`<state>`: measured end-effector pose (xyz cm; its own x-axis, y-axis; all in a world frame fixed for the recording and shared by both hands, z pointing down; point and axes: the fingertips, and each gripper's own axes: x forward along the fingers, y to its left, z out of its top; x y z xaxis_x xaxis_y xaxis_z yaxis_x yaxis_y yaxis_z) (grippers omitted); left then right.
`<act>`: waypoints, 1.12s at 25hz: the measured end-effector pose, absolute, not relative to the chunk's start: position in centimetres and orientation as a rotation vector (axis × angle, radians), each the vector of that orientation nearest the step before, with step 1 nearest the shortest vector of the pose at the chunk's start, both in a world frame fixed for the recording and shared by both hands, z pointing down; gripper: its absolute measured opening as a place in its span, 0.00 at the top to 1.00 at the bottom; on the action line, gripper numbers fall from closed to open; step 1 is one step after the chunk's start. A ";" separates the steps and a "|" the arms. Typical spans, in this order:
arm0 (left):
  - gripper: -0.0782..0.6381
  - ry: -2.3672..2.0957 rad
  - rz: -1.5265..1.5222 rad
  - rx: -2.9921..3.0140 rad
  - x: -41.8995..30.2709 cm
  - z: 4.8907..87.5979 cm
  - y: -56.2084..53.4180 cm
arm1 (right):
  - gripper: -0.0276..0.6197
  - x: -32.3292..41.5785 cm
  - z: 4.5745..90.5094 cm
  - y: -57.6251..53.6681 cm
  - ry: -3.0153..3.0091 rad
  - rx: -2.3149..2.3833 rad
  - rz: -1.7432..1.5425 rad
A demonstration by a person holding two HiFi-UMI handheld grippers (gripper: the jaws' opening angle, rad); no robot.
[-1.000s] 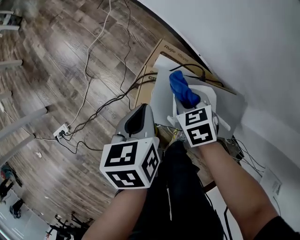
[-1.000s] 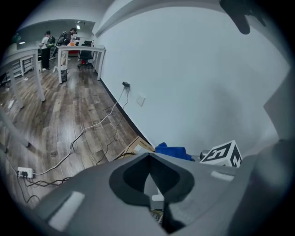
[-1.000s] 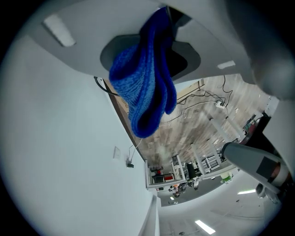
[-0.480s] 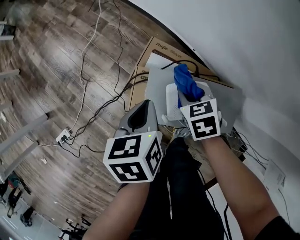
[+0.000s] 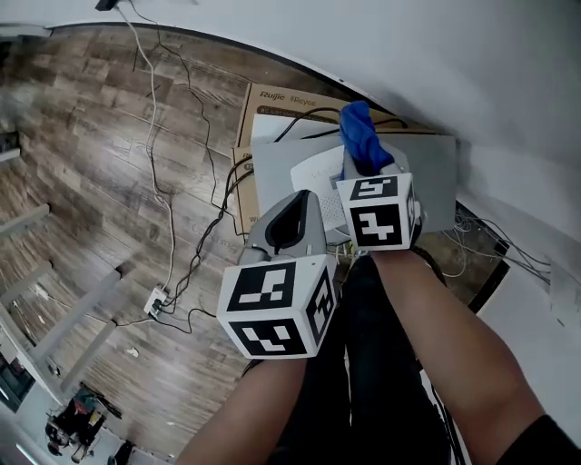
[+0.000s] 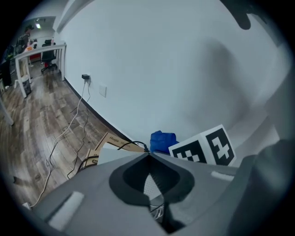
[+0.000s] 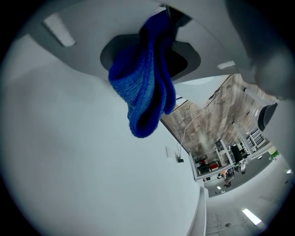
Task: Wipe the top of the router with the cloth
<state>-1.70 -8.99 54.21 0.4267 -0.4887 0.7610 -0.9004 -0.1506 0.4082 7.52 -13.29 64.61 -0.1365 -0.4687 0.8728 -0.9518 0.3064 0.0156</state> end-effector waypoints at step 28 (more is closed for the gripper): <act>0.89 -1.607 0.096 2.400 -7.2 -1.4 -15.1 | 0.74 1.1 -3.0 -13.8 -2.489 1.707 -0.025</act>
<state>-7.20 -15.05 -1.38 0.3890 -0.9008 0.1926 -0.9173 -0.3597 0.1706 1.13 -13.84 -3.00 -0.3552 -0.9303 0.0919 -0.9283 0.3626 0.0827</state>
